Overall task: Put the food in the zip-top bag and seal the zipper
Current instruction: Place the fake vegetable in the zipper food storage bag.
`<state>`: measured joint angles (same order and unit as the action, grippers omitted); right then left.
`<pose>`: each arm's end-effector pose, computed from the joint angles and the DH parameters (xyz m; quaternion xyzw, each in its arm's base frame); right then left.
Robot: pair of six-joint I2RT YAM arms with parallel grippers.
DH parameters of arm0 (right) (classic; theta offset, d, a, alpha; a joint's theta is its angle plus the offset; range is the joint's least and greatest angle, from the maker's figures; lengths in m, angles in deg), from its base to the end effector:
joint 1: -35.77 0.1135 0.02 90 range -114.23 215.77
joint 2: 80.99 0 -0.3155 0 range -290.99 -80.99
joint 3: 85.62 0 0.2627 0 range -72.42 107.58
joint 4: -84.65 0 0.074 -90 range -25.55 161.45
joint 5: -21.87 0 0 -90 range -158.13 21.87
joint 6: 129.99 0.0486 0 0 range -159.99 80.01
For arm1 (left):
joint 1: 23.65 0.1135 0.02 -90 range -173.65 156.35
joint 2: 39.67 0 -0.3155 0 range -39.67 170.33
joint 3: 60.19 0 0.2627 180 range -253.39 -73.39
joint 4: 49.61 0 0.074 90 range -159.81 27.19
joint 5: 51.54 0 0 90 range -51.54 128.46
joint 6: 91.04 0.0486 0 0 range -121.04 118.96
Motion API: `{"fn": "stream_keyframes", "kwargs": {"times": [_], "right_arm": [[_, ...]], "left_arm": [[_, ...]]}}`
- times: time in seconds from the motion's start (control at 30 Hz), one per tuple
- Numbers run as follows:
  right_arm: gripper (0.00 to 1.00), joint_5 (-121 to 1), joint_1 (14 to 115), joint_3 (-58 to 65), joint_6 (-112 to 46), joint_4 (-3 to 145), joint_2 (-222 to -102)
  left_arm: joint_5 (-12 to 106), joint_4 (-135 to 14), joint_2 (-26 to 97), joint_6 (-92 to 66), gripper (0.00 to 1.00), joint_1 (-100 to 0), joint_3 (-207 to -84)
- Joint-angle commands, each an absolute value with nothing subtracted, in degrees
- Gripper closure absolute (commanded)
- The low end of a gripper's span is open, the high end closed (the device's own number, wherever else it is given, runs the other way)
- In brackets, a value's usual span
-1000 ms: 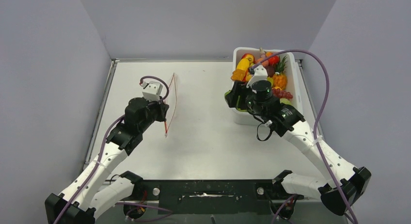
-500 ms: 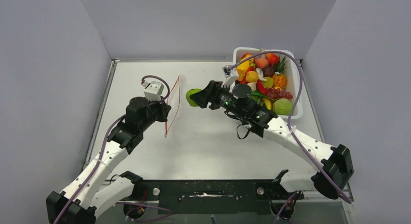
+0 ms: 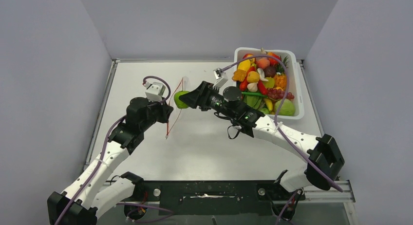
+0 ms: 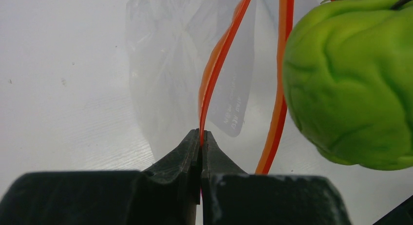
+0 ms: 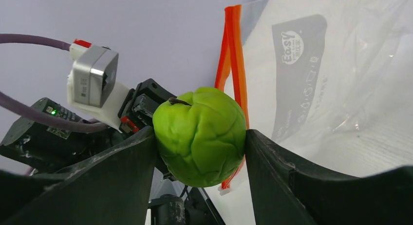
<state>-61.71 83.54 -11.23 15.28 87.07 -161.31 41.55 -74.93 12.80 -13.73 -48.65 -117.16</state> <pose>0.2314 0.2630 0.3899 0.0093 0.7282 0.5609 0.3937 0.1840 -0.0887 0.3408 0.1035 0.8166 -0.2043 0.5299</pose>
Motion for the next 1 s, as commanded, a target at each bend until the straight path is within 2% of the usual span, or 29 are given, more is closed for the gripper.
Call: {"fn": "stream_keyframes", "kwargs": {"times": [0.0, 0.3, 0.43, 0.67, 0.97], "right_arm": [[0.48, -62.05, 84.62, -9.13, 18.53, 92.60, -163.52], [0.45, -73.99, 84.10, -7.19, 14.47, 79.57, -165.52], [0.44, -74.61, 83.42, -7.27, 13.13, 75.12, -163.55], [0.45, -66.02, 84.22, -11.08, 13.47, 85.73, -155.66], [0.45, -62.79, 86.39, -10.12, 18.69, 93.63, -160.84]], "left_arm": [[43.79, -70.46, 11.91, -13.51, 1.00, -48.18, -116.78], [44.76, -69.97, 10.74, -14.01, 1.00, -48.09, -116.79], [46.49, -69.93, 11.68, -15.87, 1.00, -48.09, -118.70], [46.11, -69.01, 13.68, -16.67, 1.00, -47.08, -118.49], [47.25, -68.46, 13.42, -18.00, 1.00, -46.33, -117.23]]}}
